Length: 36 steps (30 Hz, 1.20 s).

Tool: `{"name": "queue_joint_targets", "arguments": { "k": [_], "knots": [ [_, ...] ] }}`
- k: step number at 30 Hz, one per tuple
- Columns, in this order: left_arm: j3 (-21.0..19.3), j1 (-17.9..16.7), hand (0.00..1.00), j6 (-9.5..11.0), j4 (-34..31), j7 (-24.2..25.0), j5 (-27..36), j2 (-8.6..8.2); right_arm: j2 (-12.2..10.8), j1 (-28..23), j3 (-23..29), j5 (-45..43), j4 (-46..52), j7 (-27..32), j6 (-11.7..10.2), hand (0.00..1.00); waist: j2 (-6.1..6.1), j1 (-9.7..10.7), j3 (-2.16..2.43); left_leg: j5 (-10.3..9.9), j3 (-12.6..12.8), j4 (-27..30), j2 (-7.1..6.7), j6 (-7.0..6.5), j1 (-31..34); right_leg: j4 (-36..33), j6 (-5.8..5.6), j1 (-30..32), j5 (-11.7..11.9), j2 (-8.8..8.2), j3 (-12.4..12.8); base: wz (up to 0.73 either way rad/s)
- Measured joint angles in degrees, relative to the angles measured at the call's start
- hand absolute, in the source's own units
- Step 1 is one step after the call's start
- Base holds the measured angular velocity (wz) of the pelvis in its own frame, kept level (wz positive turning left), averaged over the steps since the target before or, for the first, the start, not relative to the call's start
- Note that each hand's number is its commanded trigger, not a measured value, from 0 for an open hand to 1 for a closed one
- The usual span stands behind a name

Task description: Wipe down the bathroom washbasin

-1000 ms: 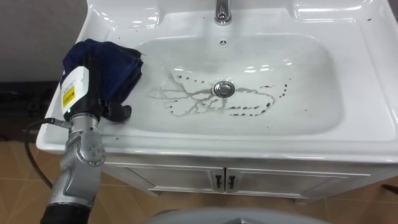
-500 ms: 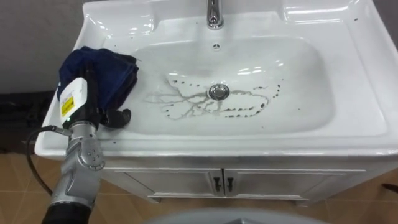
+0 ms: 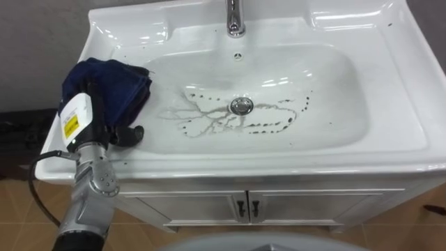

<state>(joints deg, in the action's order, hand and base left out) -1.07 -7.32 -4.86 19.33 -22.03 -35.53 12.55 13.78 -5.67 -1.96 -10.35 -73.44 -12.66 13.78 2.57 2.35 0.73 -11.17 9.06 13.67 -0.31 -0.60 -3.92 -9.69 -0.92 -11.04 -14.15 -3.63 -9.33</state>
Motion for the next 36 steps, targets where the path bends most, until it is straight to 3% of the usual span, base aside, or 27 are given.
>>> {"name": "queue_joint_targets", "arguments": {
  "k": [18,24,36],
  "knots": [
    [-1.08,1.99,0.0,0.09,2.4,0.14,0.02,0.0,-0.02,0.01,0.99,0.91,-0.18,-0.44,-0.11,0.0,-0.13,0.36,-0.15,0.2,0.01,-0.03,0.48,0.44,0.22,0.23,0.53,0.06,0.16,0.5,-0.13,0.0],
    [-1.07,2.83,0.0,0.12,3.35,0.27,0.01,0.0,-0.02,0.02,1.01,1.07,-0.21,-0.01,-0.23,0.0,0.01,0.45,-0.46,0.2,-0.06,0.06,0.49,0.44,0.23,0.17,0.58,-0.01,0.13,0.53,-0.13,0.0],
    [-1.07,4.69,0.0,0.64,7.36,0.19,0.01,-0.4,0.0,-1.16,1.0,0.77,0.37,-0.72,-0.57,0.0,-0.09,0.57,-0.45,0.37,-0.34,-0.12,0.51,0.62,-0.11,0.0,0.72,-0.13,0.04,0.52,-0.25,0.0]
  ]
}}
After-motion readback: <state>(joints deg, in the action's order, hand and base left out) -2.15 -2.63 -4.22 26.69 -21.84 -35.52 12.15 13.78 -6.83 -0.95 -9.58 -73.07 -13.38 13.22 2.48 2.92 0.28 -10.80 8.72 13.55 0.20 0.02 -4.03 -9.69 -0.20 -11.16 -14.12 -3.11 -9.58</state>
